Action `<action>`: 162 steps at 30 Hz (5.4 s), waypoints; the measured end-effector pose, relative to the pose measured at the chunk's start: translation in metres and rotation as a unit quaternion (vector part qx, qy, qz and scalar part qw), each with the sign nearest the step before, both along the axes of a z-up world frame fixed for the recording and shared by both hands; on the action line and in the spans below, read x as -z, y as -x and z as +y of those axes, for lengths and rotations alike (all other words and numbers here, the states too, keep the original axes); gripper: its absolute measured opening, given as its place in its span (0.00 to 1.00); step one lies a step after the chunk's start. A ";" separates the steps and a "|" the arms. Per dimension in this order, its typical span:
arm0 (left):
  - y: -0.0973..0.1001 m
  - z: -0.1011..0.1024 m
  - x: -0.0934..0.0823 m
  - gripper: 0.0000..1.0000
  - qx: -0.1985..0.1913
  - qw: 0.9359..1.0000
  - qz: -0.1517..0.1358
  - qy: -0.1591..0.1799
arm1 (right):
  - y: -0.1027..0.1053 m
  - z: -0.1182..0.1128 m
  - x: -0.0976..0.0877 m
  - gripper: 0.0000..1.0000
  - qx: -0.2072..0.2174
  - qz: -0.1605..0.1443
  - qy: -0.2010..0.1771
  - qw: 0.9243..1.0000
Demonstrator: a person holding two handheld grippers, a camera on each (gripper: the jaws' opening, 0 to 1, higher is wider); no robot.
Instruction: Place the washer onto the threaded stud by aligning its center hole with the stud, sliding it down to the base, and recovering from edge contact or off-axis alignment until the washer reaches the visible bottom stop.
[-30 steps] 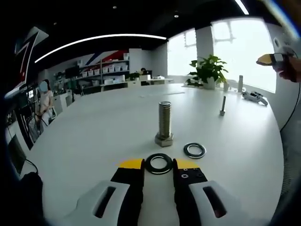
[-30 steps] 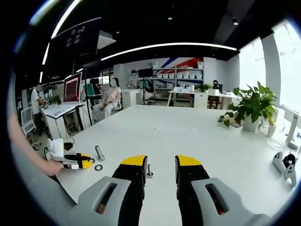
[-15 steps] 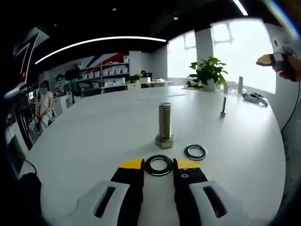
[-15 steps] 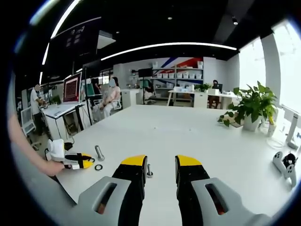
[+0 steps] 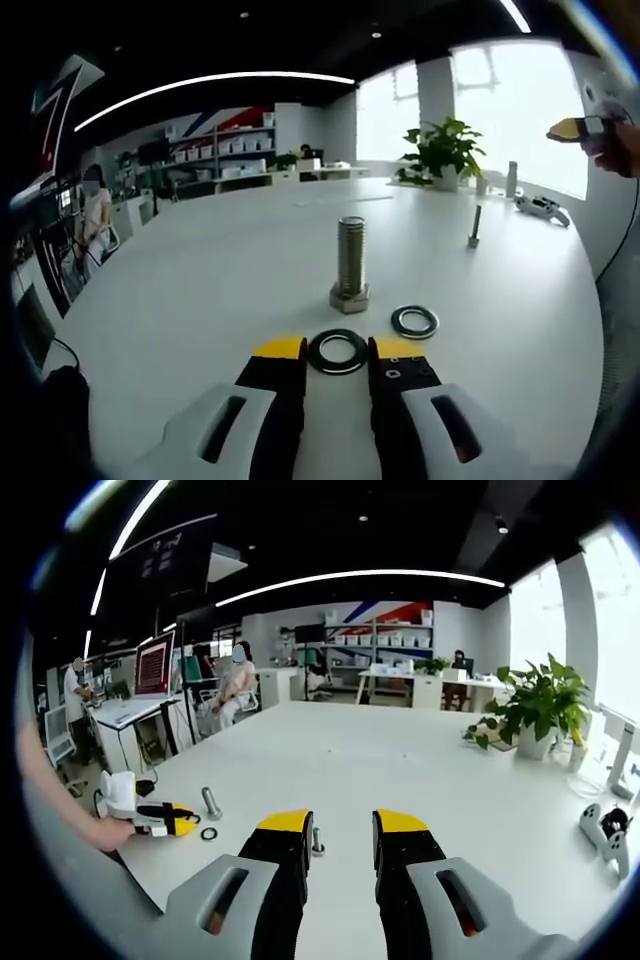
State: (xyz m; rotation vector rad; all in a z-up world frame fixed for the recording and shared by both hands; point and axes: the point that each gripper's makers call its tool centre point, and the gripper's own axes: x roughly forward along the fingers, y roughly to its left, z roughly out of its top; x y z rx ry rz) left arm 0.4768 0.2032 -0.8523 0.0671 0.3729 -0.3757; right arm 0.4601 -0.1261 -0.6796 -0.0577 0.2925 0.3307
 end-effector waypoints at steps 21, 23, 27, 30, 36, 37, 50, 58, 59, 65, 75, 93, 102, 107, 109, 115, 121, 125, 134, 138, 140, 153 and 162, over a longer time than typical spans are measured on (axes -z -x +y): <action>0.001 0.001 -0.009 0.22 0.000 1.000 -0.007 -0.007 | -0.001 -0.001 0.000 0.26 0.001 -0.001 0.000 1.000; 0.000 0.000 -0.010 0.22 0.001 1.000 -0.007 -0.005 | -0.001 -0.001 0.000 0.26 0.001 0.000 0.001 1.000; 0.000 0.000 -0.012 0.22 0.000 1.000 -0.009 -0.007 | 0.000 0.000 0.000 0.26 0.001 0.000 0.000 1.000; 0.000 0.000 -0.015 0.22 0.001 1.000 -0.011 -0.007 | 0.000 -0.001 0.000 0.26 0.001 0.001 0.001 1.000; 0.002 -0.001 -0.034 0.22 0.005 1.000 -0.026 -0.002 | 0.000 0.000 0.000 0.26 0.000 0.002 0.001 1.000; 0.002 -0.001 -0.036 0.22 0.006 1.000 -0.028 -0.002 | 0.000 0.000 0.000 0.26 0.000 0.002 0.001 1.000; -0.006 -0.015 -0.082 0.22 0.021 0.997 -0.067 0.012 | 0.001 0.002 -0.002 0.26 0.001 0.001 -0.003 1.000; -0.020 -0.023 -0.093 0.22 0.025 0.997 -0.077 0.017 | 0.001 0.003 -0.003 0.26 0.000 -0.002 -0.003 1.000; -0.021 -0.024 -0.092 0.22 0.027 0.997 -0.075 0.017 | 0.001 0.003 -0.003 0.26 0.000 -0.002 -0.003 1.000; -0.033 -0.026 -0.086 0.22 0.021 0.997 -0.071 0.013 | 0.000 0.000 -0.003 0.26 0.003 -0.003 -0.005 1.000; -0.041 -0.029 -0.079 0.22 0.015 0.998 -0.065 0.010 | 0.000 0.000 -0.003 0.26 0.001 -0.003 -0.004 1.000; -0.038 -0.030 -0.068 0.22 0.012 0.999 -0.052 0.004 | -0.001 -0.003 -0.002 0.26 0.003 -0.002 -0.007 1.000; -0.039 -0.030 -0.065 0.22 0.012 0.999 -0.047 0.001 | 0.000 -0.002 -0.003 0.26 0.002 -0.004 -0.012 1.000; -0.039 -0.030 -0.064 0.22 0.013 0.999 -0.047 -0.004 | 0.000 -0.001 -0.005 0.26 0.002 -0.006 -0.016 1.000; -0.039 -0.030 -0.063 0.22 0.013 0.999 -0.044 -0.005 | 0.000 -0.001 -0.005 0.26 0.002 -0.006 -0.017 1.000; -0.043 -0.036 -0.060 0.16 0.020 0.999 -0.043 -0.014 | 0.000 -0.001 -0.005 0.26 0.001 -0.006 -0.017 1.000; -0.041 -0.035 -0.058 0.20 0.018 0.999 -0.039 -0.013 | 0.000 0.000 -0.006 0.26 0.002 -0.006 -0.019 1.000; -0.040 -0.035 -0.060 0.20 0.018 0.999 -0.040 -0.011 | 0.001 0.001 -0.007 0.26 0.002 -0.007 -0.019 1.000; -0.037 -0.032 -0.062 0.24 0.014 0.999 -0.042 -0.004 | 0.000 0.000 -0.007 0.26 0.001 -0.008 -0.020 1.000; -0.035 -0.032 -0.064 0.29 0.015 0.999 -0.044 0.001 | 0.000 0.000 -0.007 0.26 0.001 -0.008 -0.021 1.000; -0.030 -0.031 -0.065 0.31 0.020 0.999 -0.045 0.002 | 0.000 0.000 -0.007 0.26 0.002 -0.009 -0.022 1.000; -0.013 -0.034 -0.056 0.31 0.033 0.999 -0.033 0.000 | 0.000 0.000 -0.008 0.26 -0.001 -0.010 -0.022 1.000; -0.005 -0.042 -0.043 0.32 0.056 0.998 -0.020 -0.011 | 0.000 0.001 -0.008 0.26 -0.003 -0.010 -0.023 1.000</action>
